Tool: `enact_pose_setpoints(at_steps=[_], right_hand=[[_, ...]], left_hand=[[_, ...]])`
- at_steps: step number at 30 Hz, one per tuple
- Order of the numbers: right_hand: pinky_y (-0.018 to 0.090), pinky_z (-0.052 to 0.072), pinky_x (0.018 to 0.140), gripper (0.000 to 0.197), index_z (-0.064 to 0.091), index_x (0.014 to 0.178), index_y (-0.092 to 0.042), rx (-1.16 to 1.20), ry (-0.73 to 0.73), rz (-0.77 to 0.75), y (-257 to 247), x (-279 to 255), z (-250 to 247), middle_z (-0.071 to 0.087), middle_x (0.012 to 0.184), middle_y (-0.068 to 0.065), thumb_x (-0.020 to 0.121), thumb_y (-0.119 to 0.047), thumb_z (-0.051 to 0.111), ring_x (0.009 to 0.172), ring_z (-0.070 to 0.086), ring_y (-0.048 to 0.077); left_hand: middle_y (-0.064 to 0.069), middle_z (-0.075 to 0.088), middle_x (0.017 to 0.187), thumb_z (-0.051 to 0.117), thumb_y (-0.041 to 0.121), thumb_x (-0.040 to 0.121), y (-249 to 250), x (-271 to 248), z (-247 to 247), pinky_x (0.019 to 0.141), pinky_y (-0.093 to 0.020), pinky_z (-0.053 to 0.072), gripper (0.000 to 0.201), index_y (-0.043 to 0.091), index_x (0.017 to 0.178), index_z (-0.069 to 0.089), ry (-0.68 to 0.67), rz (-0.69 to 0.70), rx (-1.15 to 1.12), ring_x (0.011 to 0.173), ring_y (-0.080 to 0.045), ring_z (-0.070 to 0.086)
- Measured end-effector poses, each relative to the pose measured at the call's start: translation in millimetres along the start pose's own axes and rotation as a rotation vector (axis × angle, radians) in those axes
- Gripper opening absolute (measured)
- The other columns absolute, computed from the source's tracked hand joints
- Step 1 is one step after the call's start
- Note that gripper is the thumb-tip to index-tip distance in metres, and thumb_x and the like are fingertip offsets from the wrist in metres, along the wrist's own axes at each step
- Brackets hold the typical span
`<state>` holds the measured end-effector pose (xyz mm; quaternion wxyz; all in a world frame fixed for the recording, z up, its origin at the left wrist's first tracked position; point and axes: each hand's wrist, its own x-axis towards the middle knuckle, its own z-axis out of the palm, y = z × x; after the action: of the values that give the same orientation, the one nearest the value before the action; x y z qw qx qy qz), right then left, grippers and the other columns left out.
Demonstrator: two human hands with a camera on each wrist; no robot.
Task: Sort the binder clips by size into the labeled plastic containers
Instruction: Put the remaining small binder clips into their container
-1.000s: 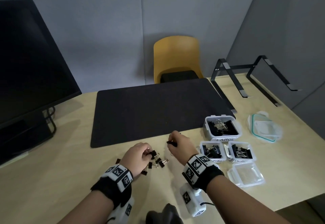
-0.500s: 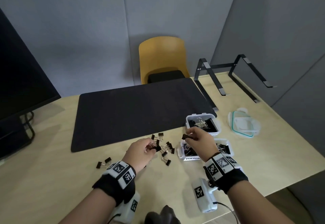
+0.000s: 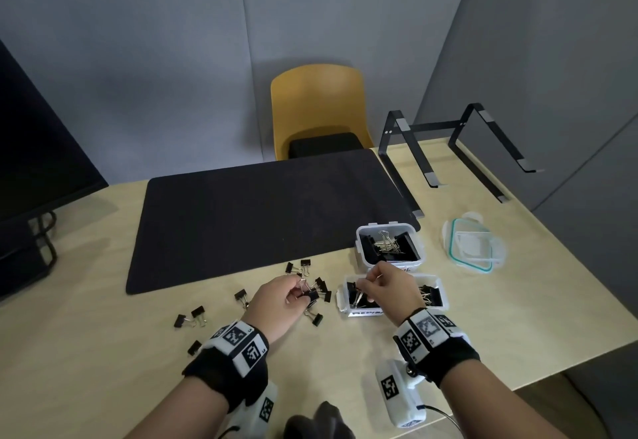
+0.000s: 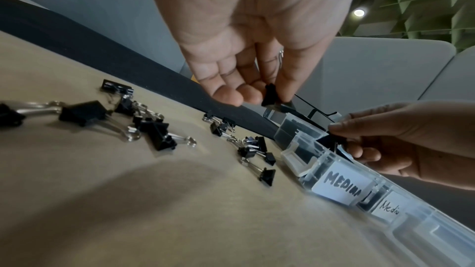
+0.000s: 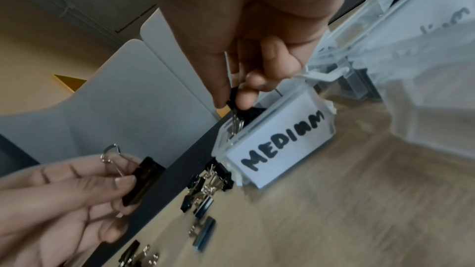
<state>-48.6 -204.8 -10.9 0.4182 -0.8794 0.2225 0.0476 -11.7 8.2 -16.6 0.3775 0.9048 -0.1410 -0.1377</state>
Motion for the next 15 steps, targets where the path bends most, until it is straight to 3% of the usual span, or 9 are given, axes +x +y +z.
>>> enact_pose_setpoints(at_steps=[4,6,10,15], right_hand=[[0.018,0.038,0.058,0.009,0.061,0.083,-0.018,-0.070,-0.035,-0.066,0.0,-0.3,1.2,0.059,0.067,-0.005,0.086,-0.026,0.064,0.066,0.054,0.009],[0.019,0.038,0.060,0.004,0.063,0.089,-0.022,-0.122,-0.054,-0.084,1.4,0.6,-0.8,0.061,0.074,-0.005,0.086,-0.024,0.063,0.073,0.056,0.012],[0.024,0.039,0.071,0.016,0.063,0.101,-0.021,-0.241,-0.067,-0.099,4.5,0.4,-1.9,0.059,0.085,-0.004,0.087,-0.018,0.058,0.080,0.053,0.015],[0.026,0.042,0.071,0.018,0.063,0.104,-0.018,-0.355,-0.073,-0.140,-1.8,1.1,-1.0,0.065,0.093,0.002,0.089,-0.018,0.052,0.087,0.058,0.020]], left_hand=[[0.003,0.066,0.097,0.059,0.023,0.087,-0.9,0.4,3.6,0.084,-0.032,0.050,0.015,0.018,0.099,0.065,-0.032,-0.018,-0.012,0.088,-0.013,0.061],[0.005,0.066,0.098,0.060,0.023,0.087,-0.9,1.1,4.9,0.085,-0.031,0.050,0.015,0.020,0.100,0.065,-0.040,-0.017,-0.022,0.089,-0.011,0.061],[0.005,0.064,0.099,0.059,0.022,0.087,2.7,3.1,5.3,0.085,-0.030,0.049,0.015,0.020,0.101,0.065,-0.037,-0.007,-0.029,0.090,-0.011,0.060],[0.005,0.064,0.096,0.059,0.021,0.087,6.5,4.2,7.5,0.083,-0.028,0.049,0.012,0.019,0.097,0.066,-0.042,0.003,-0.028,0.088,-0.011,0.060]])
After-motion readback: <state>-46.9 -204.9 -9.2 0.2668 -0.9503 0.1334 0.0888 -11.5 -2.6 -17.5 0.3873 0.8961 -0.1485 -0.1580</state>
